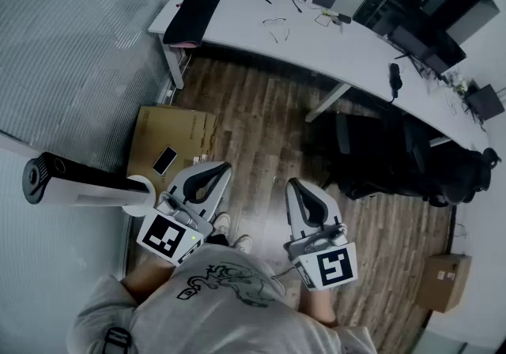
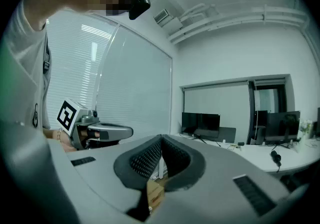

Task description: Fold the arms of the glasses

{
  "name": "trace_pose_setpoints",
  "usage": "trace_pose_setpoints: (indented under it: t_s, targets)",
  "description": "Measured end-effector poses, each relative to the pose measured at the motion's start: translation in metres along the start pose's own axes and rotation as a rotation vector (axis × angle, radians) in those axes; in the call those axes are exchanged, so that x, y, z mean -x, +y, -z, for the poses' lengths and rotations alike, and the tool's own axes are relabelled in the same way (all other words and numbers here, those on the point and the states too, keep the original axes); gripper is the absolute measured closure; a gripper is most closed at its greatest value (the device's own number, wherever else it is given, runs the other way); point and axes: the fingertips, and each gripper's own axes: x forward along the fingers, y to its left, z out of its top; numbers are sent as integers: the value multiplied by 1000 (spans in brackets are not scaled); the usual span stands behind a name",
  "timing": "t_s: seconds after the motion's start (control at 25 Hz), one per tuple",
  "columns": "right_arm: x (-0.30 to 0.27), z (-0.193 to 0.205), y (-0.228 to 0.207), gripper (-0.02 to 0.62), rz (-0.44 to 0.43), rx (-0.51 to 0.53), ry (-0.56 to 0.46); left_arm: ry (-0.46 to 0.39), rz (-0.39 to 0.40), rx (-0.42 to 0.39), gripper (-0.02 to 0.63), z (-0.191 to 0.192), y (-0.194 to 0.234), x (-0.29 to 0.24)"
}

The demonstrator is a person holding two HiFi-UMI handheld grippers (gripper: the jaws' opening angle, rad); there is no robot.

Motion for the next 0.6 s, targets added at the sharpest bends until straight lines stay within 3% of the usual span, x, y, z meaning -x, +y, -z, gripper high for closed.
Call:
trace_pose_setpoints:
  t_s: [0.6]
  targets:
    - [-47,-2,11,584,40,-1,18,37,11,34,584,11,50,12]
